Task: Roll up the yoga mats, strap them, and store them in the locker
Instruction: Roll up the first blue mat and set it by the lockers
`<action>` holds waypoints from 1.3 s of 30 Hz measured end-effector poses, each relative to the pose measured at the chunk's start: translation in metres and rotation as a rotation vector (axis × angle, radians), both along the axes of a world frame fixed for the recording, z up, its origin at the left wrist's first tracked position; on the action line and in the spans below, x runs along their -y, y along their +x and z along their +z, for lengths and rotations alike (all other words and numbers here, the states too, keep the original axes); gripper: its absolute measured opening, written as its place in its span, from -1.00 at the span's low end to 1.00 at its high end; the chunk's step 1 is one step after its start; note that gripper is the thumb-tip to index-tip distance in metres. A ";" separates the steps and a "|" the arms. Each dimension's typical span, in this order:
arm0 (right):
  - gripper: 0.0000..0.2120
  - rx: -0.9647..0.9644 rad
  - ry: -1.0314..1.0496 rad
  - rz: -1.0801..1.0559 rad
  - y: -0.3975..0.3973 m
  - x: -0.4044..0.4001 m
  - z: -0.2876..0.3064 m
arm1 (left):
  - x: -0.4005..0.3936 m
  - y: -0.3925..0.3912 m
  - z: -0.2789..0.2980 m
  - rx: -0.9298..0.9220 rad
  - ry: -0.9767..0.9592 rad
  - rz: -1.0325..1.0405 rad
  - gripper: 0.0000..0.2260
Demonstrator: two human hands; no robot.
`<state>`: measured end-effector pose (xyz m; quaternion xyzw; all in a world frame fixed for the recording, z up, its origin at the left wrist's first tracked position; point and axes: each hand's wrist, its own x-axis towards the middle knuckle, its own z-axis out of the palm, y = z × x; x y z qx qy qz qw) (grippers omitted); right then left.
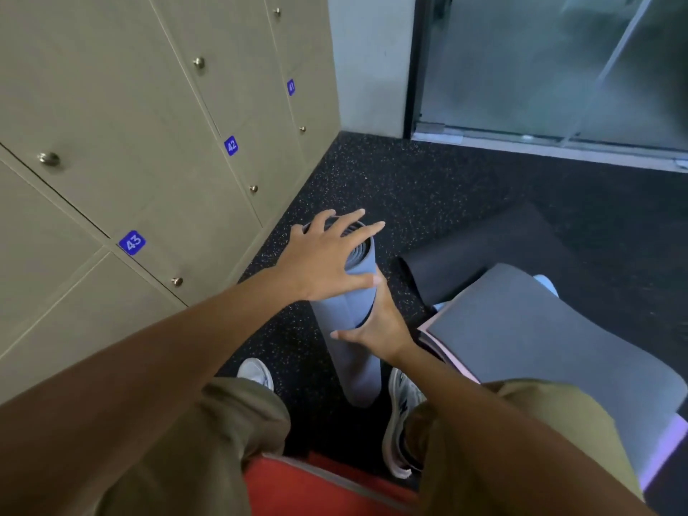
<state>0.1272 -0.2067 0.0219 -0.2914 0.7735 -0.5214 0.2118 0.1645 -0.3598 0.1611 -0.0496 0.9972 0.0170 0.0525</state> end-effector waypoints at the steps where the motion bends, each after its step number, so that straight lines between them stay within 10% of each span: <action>1: 0.30 0.001 0.008 -0.005 -0.001 0.002 -0.004 | 0.002 -0.003 -0.004 0.003 0.007 0.008 -0.23; 18: 0.27 0.082 -0.007 -0.081 -0.008 0.000 -0.018 | -0.016 -0.027 -0.013 0.041 0.068 0.070 -0.19; 25: 0.23 0.075 0.012 -0.055 -0.011 -0.005 -0.018 | -0.011 -0.003 -0.022 -0.486 0.469 0.050 -0.26; 39: 0.27 0.104 0.140 0.107 -0.021 -0.035 -0.005 | -0.001 0.000 0.004 0.093 0.202 -0.107 0.12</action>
